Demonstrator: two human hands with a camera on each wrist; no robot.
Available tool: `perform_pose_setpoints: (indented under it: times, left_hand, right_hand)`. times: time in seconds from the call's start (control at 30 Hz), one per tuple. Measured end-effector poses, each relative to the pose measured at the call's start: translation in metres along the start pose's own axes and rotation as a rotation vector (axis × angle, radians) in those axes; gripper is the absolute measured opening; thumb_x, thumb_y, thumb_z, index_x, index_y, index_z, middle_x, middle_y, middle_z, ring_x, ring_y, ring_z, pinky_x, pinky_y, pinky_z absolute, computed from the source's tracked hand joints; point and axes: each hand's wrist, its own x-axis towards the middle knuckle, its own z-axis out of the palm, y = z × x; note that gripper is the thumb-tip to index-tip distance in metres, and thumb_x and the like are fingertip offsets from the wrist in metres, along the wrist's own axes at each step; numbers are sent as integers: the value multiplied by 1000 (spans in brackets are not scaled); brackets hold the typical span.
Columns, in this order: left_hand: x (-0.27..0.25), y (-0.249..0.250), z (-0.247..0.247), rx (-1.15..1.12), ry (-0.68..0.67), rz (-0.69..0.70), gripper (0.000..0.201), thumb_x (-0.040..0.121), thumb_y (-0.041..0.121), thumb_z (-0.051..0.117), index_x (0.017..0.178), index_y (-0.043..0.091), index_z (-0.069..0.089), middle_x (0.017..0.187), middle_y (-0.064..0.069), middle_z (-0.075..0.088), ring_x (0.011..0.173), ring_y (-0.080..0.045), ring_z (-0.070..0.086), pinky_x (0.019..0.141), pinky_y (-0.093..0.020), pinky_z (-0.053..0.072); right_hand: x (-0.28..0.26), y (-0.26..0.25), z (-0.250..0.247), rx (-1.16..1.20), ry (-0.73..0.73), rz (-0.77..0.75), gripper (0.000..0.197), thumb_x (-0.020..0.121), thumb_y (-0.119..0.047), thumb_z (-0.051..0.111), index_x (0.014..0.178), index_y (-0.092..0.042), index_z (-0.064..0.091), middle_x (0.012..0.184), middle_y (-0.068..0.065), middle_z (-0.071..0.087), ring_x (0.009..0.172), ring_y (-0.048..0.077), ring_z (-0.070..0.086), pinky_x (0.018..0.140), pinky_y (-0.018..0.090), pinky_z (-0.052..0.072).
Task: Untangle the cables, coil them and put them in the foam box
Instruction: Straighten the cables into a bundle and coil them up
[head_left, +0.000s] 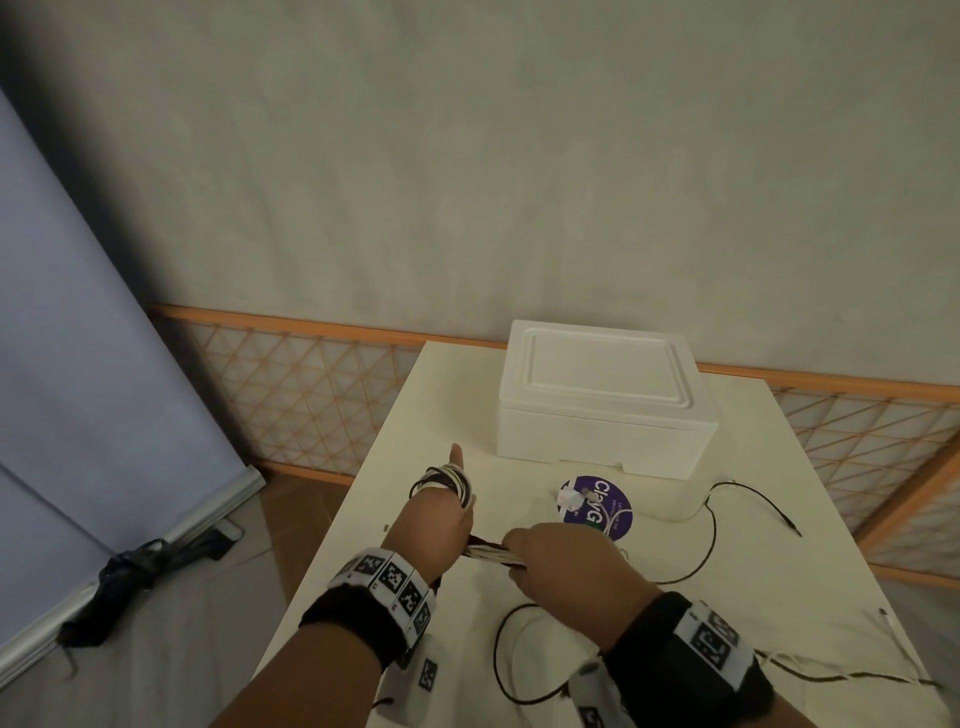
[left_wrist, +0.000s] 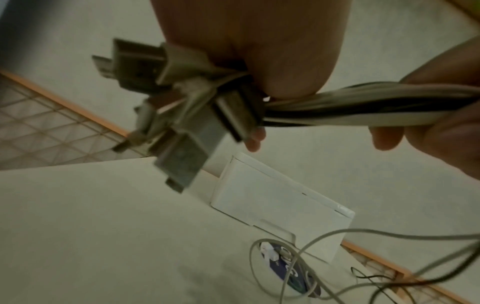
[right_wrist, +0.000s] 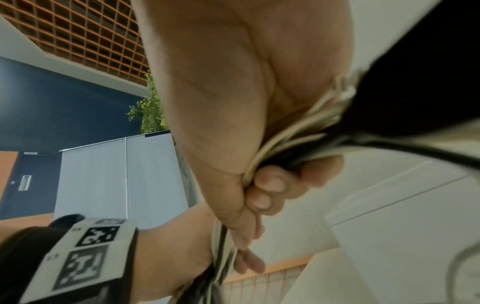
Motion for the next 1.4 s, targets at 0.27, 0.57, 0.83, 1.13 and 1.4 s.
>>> perform_pose_setpoints:
  times: [0.27,0.57,0.83,1.13,1.4]
  left_hand:
    - [-39,-24,39,-650,206,523,102,71,59,65,144,-2,30,78,3,59,80,-5,61,90,-25,48]
    - [-87,6,23,-618,30,638,8,85,12,61,85,15,68,66,20,61,57,1,55,60,-18,45]
    - [-120,12,4,-976,-149,733,17,80,7,56,74,18,68,59,1,60,52,-14,53,50,-20,45]
    - [-124,16,5,-915,-157,834,21,87,5,57,77,18,70,66,-7,62,55,-9,57,52,-19,48]
    - [-122,21,5,-986,-235,903,18,88,2,57,77,10,70,58,10,60,50,-5,56,49,-17,46]
  right_hand:
    - [-2,22,-36,-167,267,-265,21,64,-42,80,72,-32,63,54,-10,52,43,9,52,37,21,36]
    - [5,29,-68,-47,542,-565,24,68,-17,77,87,-30,71,70,-11,62,59,14,55,46,25,47]
    - [13,26,-58,969,264,-469,24,85,-30,66,106,-18,65,96,-20,63,91,3,60,82,20,47]
    - [4,-8,-41,1585,357,-186,72,79,-66,53,77,6,60,72,13,61,67,19,58,66,28,50]
    - [9,-9,-49,1698,439,17,54,65,-42,64,52,6,43,51,6,35,48,13,35,50,24,34]
